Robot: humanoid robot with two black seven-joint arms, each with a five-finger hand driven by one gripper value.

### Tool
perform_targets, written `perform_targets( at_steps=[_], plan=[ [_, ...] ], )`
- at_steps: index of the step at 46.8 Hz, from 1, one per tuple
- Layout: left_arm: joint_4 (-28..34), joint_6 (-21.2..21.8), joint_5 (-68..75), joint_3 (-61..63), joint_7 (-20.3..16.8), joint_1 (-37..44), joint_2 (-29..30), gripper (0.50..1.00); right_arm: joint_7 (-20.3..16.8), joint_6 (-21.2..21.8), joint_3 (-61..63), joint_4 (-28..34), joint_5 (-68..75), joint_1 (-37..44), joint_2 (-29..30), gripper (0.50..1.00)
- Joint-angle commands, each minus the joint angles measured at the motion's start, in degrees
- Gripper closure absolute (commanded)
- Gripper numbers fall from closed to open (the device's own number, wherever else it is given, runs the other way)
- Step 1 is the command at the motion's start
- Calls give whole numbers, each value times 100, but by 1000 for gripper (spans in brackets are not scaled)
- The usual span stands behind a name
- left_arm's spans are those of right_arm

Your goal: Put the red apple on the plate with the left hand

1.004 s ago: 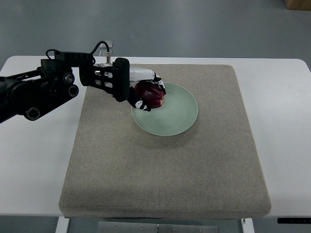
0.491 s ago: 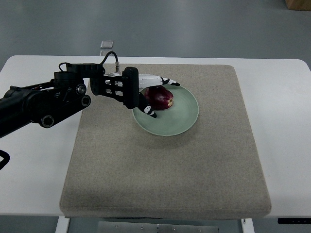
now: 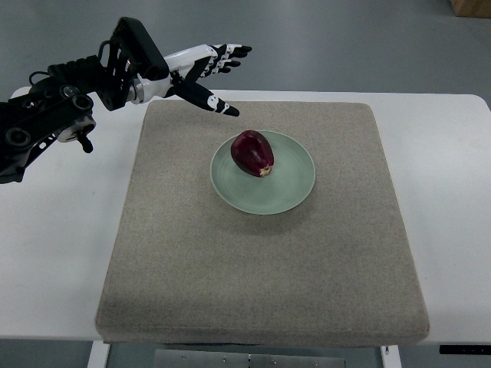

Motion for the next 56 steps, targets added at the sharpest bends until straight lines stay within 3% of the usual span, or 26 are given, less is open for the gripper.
perform_targets(
  at_steps=[1, 6, 20, 41, 56],
  plan=[
    [188, -43, -571, -150, 24, 11, 92, 501, -1, 3, 0, 0, -1, 4, 0, 570],
    [364, -149, -1327, -167, 68, 11, 215, 501, -1, -6, 0, 0, -1, 4, 0, 572],
    [1023, -421, -3595, -528, 929, 116, 365, 504, -1, 3, 0, 0, -1, 4, 0, 570],
    [1366, -588, -4896, -1134, 973, 397, 391, 501, -1, 3, 0, 0, -1, 4, 0, 570],
    [1375, -562, -4976, -1196, 1044, 459, 356, 501, -1, 12, 0, 9, -18, 4, 0, 572]
  ],
)
